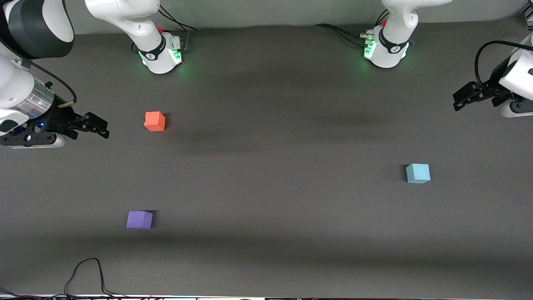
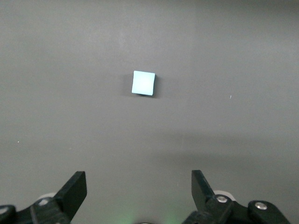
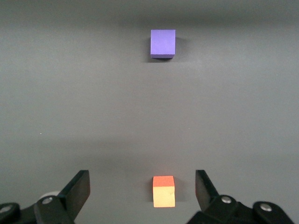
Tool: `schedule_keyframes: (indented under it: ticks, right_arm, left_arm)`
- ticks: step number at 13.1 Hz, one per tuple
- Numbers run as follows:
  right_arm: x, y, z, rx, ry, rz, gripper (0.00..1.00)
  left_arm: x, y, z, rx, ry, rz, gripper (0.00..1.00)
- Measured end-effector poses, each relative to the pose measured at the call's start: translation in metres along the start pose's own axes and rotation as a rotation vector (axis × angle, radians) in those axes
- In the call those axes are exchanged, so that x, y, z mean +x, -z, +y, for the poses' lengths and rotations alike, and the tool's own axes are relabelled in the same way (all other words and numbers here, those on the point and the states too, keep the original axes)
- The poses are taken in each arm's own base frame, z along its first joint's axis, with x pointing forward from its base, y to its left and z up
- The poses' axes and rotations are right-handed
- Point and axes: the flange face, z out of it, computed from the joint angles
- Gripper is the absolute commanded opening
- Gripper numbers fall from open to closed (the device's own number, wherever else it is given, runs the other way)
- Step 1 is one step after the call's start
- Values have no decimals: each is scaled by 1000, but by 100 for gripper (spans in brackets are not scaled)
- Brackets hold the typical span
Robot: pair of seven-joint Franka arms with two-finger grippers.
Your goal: Place blue block between orange and purple blocks
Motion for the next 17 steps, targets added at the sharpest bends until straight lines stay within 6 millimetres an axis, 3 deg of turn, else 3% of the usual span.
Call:
schedule_keyframes:
  ticks: [17]
  right_arm:
    - [-1, -5, -1, 0, 4, -7, 100]
  left_arm:
    - [-8, 6, -9, 6, 13, -78, 100]
